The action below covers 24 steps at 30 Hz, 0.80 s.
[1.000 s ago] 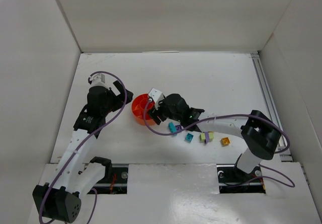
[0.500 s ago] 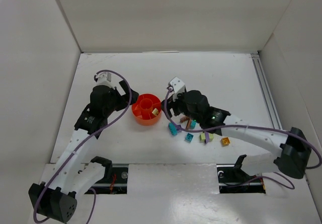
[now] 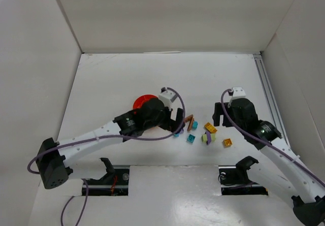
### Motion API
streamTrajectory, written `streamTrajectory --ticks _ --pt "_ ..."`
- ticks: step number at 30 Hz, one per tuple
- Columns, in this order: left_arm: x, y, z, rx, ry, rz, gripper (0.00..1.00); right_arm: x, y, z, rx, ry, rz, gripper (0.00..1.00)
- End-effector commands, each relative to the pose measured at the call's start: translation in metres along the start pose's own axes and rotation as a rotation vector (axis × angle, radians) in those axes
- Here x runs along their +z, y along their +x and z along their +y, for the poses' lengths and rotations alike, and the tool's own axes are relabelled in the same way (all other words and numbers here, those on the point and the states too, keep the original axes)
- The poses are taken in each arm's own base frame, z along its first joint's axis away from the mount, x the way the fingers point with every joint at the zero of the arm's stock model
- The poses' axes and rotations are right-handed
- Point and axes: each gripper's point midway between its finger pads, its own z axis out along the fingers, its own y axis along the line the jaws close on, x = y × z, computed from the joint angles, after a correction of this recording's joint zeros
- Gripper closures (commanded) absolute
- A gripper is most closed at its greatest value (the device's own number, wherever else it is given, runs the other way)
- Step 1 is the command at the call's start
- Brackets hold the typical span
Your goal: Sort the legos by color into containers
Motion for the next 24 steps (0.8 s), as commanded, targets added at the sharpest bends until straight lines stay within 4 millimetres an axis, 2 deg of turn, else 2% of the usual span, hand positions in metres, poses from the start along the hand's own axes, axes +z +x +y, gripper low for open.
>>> streamTrajectory --ticks 1,2,3,5,7,9,15,17,24 --pt "0.006 -0.012 -0.045 0.166 0.108 -0.046 0.02 -0.022 0.017 -0.033 0.068 0.112 0.058 0.12" --pt "0.020 0.007 -0.050 0.215 0.113 0.007 0.07 -0.027 0.013 -0.037 0.080 0.121 0.047 0.11" --pt "0.023 0.024 -0.066 0.277 0.160 0.040 0.07 -0.033 0.008 -0.042 0.091 0.139 0.028 0.11" --pt "0.039 0.047 -0.075 0.391 0.191 0.088 0.07 -0.038 0.007 -0.050 0.091 0.172 0.038 0.09" --pt "0.045 0.059 -0.095 0.459 0.292 0.100 0.08 -0.041 0.001 -0.054 0.091 0.194 0.030 0.07" --pt "0.059 0.074 -0.096 0.511 0.323 0.143 0.11 -0.041 0.001 -0.055 0.079 0.196 0.041 0.07" --pt "0.092 0.073 -0.112 0.583 0.363 0.129 0.15 -0.041 -0.001 -0.053 0.071 0.187 0.044 0.07" --pt "0.104 0.085 -0.110 0.630 0.379 0.159 0.17 -0.043 -0.002 -0.055 0.069 0.192 0.036 0.07" --pt "0.132 0.094 -0.116 0.653 0.472 0.200 0.22 -0.052 -0.012 -0.055 0.072 0.180 -0.012 0.05"
